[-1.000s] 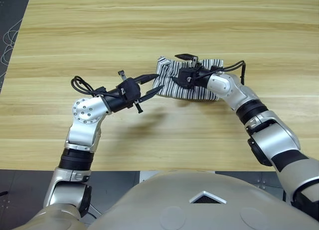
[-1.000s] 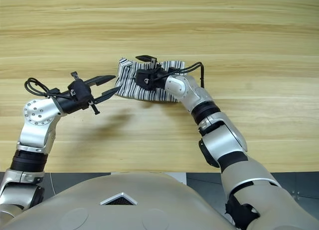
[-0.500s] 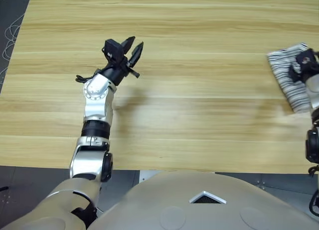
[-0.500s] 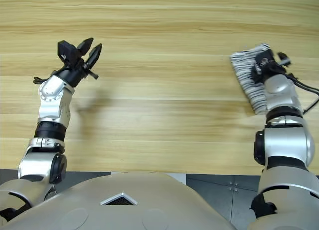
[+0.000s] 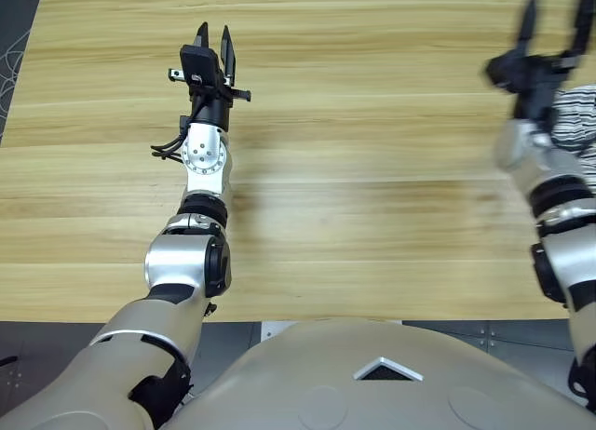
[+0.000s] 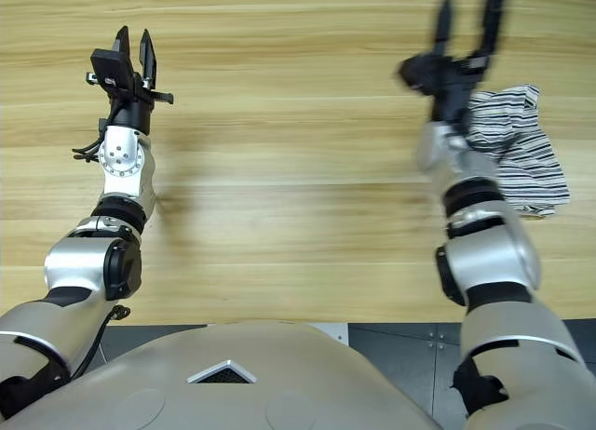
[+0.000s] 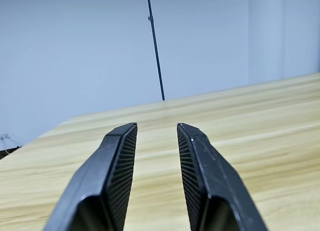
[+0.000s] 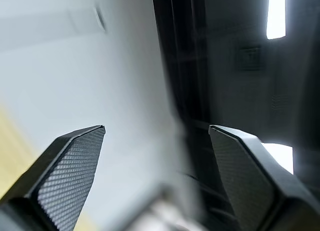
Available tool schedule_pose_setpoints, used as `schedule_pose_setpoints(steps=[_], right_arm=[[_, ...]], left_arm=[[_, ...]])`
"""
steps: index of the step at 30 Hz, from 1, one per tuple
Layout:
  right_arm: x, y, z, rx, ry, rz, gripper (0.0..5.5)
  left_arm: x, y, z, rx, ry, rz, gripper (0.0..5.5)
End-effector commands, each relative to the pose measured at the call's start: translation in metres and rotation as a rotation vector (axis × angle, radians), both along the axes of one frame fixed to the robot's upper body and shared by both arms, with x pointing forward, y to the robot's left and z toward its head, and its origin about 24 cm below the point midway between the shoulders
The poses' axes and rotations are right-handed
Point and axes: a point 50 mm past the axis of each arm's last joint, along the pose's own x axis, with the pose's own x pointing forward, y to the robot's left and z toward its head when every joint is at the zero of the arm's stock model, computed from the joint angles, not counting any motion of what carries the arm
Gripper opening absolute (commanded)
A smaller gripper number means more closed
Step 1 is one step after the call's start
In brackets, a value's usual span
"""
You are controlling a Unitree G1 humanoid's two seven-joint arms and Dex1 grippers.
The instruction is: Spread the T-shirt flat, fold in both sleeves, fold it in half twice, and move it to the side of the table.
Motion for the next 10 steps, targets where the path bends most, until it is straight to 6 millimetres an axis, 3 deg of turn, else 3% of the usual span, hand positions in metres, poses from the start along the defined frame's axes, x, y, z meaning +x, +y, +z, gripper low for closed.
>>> schedule_pose_setpoints(steps=[1, 7, 10], right_arm=[[-0.045, 0.039, -0.062, 0.334, 0.542, 0.259, 3.98], [-0.063, 0.009, -0.07, 0.476, 0.614, 0.267, 5.14], [-0.069, 0.009, -0.073, 0.428, 0.629, 0.298, 5.14]], left_arm=[[-0.02, 0.011, -0.027, -0.064, 0.076, 0.084, 1.49], [-0.03, -0.012, -0.035, 0.005, 0.056, 0.006, 1.49], [-0.035, -0.016, -0.039, 0.029, 0.052, -0.002, 1.49]])
